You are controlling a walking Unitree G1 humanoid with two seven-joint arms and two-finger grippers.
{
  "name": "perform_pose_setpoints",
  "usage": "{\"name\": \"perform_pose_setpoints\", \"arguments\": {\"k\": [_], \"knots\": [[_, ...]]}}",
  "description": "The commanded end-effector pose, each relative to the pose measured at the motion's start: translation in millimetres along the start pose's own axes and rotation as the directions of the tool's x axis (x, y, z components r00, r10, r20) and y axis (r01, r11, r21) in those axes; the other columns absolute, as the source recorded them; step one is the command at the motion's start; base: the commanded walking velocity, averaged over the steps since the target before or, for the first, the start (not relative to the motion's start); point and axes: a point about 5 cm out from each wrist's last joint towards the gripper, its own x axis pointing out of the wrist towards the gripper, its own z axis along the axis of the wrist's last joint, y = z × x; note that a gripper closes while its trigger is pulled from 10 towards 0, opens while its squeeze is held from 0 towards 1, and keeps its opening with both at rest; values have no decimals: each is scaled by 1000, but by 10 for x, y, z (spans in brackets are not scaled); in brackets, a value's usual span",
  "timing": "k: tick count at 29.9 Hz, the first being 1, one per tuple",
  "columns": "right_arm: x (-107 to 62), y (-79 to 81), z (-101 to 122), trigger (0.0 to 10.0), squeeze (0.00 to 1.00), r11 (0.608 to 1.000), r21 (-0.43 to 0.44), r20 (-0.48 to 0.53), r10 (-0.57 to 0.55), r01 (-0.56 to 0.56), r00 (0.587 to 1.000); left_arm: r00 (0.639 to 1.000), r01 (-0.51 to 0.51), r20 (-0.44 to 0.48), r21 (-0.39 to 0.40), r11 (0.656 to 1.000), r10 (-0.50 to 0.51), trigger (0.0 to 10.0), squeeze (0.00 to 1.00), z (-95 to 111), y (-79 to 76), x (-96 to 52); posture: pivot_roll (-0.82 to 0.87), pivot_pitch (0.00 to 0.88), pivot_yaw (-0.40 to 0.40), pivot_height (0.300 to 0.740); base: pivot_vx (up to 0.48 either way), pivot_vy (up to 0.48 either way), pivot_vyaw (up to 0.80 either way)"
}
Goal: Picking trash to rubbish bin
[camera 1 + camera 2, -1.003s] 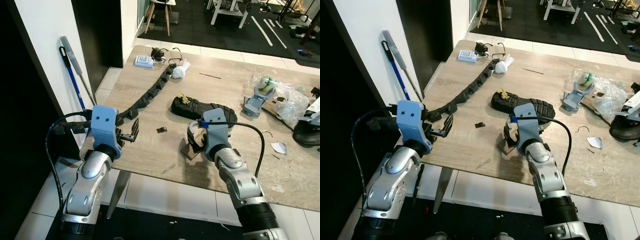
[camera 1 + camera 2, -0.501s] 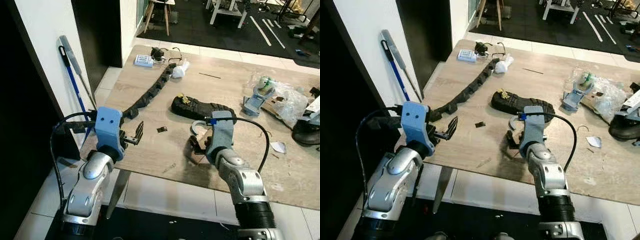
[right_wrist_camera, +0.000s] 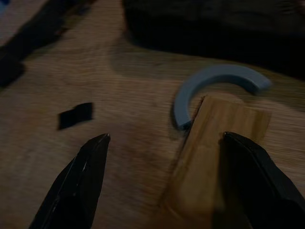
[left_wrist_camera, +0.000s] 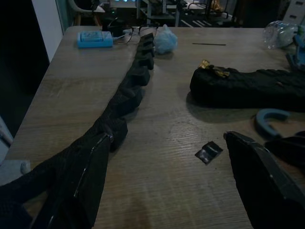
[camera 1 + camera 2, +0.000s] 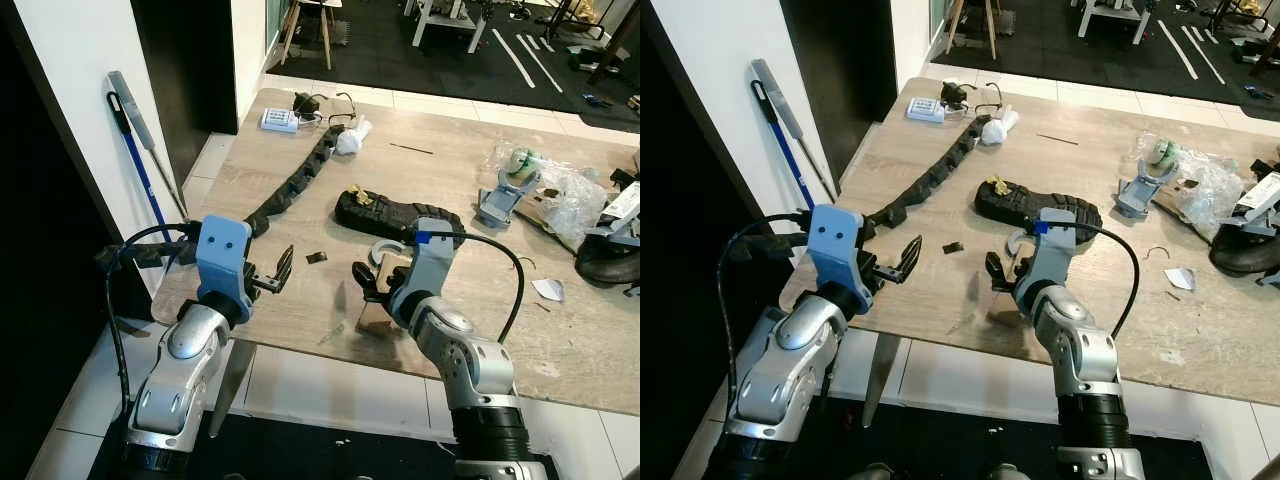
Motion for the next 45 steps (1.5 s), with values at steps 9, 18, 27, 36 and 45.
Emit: {"name": "perform_pose_setpoints", "arguments": {"k": [9, 18, 27, 36, 45], "knots": [[-59, -118, 142, 10000, 0, 991, -133, 15, -18, 20, 1000, 999, 36, -10, 21, 999, -36, 10000, 0, -24, -9, 2, 2, 156, -41, 740, 0, 0, 0], [-361, -125, 409, 10000, 0, 976, -211, 142, -29, 59, 989, 999, 48, -3, 35, 998, -48, 10000, 0, -15, 26, -16, -1, 150, -41, 740, 0, 0, 0], [-452, -180, 376, 10000, 0, 964, -258, 132, -32, 65, 991, 996, 83, 34, 21, 996, -84, 10000, 0, 7, 67, -25, -10, 136, -45, 740, 0, 0, 0], [-296, -392, 48, 10000, 0, 971, -205, 79, -109, 124, 991, 912, 408, 29, 38, 912, -409, 10000, 0, -139, -98, -182, 0, 135, -49, 740, 0, 0, 0], [-229, -375, 17, 10000, 0, 993, -98, 140, -53, 68, 989, 890, 451, 7, 141, 881, -457, 10000, 0, -222, -38, -99, -11, 155, -47, 740, 0, 0, 0]]}}
